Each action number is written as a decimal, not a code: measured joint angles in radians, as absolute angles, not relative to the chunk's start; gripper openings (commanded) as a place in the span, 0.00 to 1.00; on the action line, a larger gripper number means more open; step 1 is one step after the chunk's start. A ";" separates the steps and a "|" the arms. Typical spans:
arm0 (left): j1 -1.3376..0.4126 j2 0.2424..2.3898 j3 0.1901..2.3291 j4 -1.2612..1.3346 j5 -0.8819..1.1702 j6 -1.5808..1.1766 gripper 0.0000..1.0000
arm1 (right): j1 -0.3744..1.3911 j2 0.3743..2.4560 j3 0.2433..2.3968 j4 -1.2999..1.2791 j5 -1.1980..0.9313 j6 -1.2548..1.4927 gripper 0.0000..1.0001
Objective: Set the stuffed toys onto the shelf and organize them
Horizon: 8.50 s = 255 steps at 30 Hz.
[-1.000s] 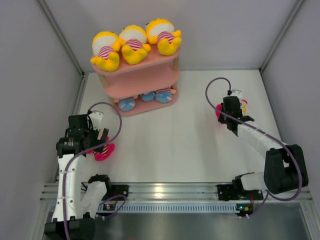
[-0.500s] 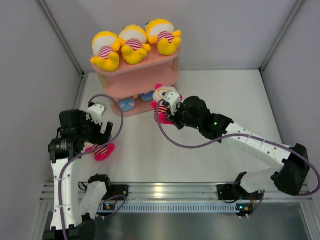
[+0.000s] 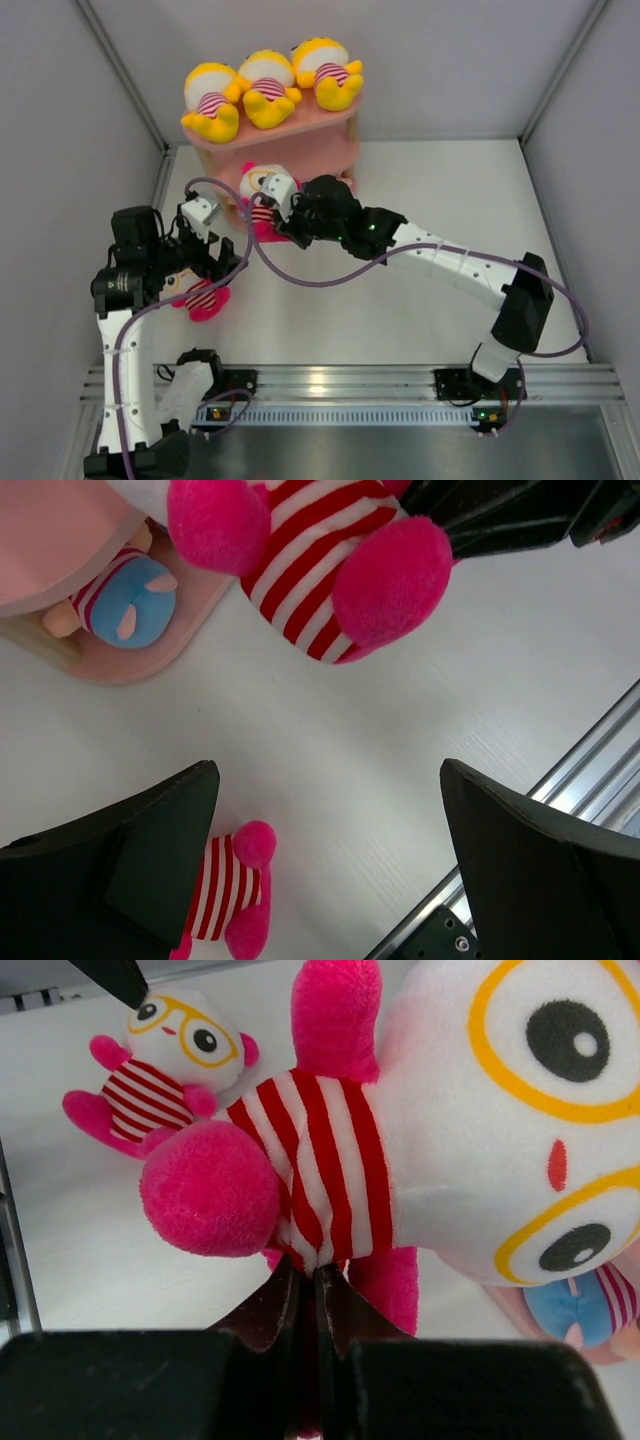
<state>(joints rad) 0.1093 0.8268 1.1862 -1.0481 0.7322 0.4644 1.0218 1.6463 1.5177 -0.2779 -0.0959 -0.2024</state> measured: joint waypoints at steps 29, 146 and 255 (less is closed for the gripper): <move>0.101 0.865 1.156 -0.899 0.778 0.375 0.00 | 1.071 1.748 1.640 -0.274 -0.248 -0.233 0.65; 0.403 1.221 0.959 -0.945 0.026 0.545 0.84 | 0.559 1.814 1.300 0.535 -0.229 0.091 0.01; 0.461 1.081 1.011 -1.065 0.196 0.580 0.99 | 0.861 2.052 1.694 0.354 -0.216 0.082 0.00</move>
<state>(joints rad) 0.4610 1.0805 1.0111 -1.0645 0.1959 0.5804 0.8612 2.0521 1.6939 0.3538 -0.2161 0.0822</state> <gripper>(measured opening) 0.984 0.096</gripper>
